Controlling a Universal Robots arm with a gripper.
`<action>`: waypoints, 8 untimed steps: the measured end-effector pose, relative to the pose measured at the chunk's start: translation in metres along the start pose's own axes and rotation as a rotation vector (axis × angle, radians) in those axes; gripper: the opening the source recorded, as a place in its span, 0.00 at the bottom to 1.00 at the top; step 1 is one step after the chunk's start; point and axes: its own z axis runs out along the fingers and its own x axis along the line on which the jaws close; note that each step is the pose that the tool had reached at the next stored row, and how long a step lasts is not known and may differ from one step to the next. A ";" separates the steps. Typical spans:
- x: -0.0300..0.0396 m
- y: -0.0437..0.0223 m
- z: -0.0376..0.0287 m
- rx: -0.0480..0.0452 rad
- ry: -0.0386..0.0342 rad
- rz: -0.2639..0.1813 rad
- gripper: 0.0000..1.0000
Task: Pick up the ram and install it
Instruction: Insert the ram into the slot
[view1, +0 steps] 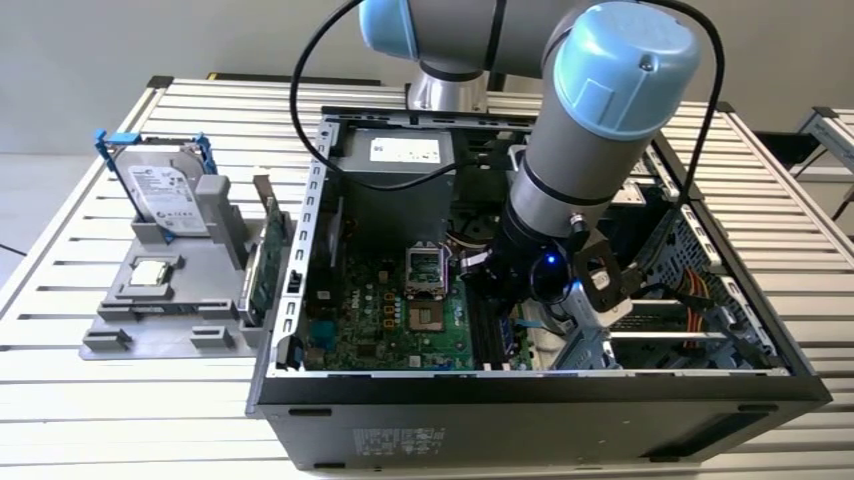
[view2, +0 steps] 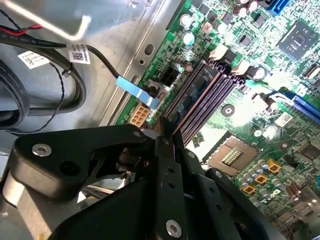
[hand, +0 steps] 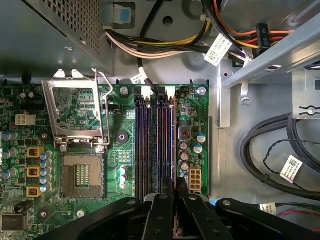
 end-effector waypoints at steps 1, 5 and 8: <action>0.0000 0.0000 -0.0006 -0.0003 -0.0001 0.000 0.00; 0.0001 0.0000 -0.0022 -0.0003 0.0002 0.000 0.00; 0.0001 -0.0001 -0.0022 -0.0002 0.0003 -0.003 0.00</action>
